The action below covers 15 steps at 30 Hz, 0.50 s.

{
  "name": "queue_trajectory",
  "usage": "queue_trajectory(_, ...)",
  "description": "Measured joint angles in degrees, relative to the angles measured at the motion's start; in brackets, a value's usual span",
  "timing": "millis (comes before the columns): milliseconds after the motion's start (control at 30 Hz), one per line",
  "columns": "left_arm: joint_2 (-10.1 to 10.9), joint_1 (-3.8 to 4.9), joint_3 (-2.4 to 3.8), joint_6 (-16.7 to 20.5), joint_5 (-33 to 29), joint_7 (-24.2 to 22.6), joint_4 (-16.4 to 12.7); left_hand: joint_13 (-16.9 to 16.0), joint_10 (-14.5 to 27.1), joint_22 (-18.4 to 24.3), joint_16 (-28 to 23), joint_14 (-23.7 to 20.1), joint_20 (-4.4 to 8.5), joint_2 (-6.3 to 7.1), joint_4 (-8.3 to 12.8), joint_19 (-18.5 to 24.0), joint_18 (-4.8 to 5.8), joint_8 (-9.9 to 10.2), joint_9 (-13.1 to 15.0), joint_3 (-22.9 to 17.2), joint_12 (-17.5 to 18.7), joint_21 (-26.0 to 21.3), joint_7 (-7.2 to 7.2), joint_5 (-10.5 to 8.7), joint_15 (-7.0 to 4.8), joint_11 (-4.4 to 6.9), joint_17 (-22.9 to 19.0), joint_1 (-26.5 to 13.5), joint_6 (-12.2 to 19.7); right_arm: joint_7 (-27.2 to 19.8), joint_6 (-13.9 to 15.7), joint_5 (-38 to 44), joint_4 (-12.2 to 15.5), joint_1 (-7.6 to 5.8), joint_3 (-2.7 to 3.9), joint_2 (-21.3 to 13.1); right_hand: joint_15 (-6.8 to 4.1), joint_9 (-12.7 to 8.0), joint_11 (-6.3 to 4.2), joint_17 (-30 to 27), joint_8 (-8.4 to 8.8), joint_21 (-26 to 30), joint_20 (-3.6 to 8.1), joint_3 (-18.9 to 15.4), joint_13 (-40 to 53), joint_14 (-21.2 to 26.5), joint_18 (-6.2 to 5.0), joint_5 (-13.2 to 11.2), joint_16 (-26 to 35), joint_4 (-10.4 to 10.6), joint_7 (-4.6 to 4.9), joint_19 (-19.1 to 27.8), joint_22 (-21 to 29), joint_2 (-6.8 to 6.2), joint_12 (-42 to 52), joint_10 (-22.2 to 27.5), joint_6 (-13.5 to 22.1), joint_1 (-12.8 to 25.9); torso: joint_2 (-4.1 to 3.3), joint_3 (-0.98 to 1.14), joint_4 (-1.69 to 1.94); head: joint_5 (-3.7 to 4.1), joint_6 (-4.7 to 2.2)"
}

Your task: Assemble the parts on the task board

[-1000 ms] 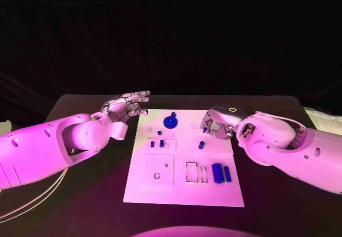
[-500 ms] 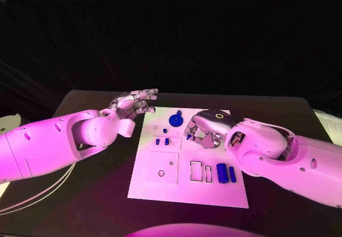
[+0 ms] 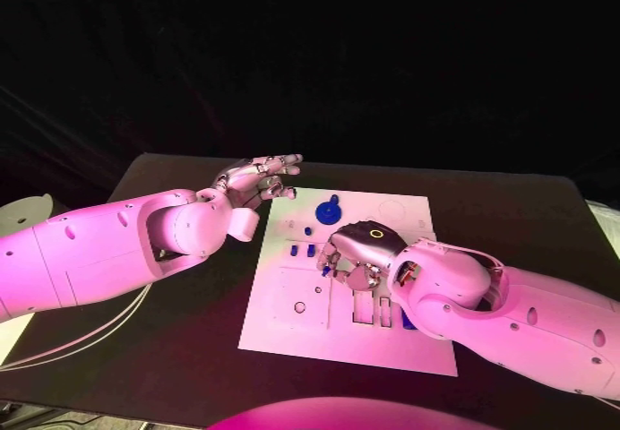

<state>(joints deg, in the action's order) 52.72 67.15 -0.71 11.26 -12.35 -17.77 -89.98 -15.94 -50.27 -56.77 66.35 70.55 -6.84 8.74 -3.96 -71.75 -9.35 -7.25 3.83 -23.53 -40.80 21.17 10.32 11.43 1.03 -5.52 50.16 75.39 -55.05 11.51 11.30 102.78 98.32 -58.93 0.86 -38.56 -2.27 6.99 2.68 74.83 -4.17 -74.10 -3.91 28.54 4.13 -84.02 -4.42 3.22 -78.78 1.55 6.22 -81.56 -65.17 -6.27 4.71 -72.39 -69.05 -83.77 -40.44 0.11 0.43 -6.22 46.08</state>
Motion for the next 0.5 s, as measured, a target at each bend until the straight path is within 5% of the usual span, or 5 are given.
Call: queue_trajectory(500, -0.1, 0.00, 0.01, -0.2, 0.0, 0.0, -0.1, 0.1, 0.0, 0.0, 0.0, 0.0, 0.00, 0.00, 0.0, 0.0, 0.00, 0.0, 0.0, 0.0, 0.0, 0.0, 0.00, 0.00, 0.00, 0.00, 0.0, 0.0, 0.0, -1.2, -1.6, 0.3, -1.4, 1.31, -0.38, 1.6, 0.00, 0.0, 0.21, 0.0, 0.27, 0.0, 0.00, 0.2, 0.0, 0.0, 0.00, 0.0, 0.0, -0.2, 0.04, 0.0, 0.0, 0.00, -0.1, -0.2, 0.0, 0.0, 0.01, 0.05, -0.05, -0.94, 0.88)
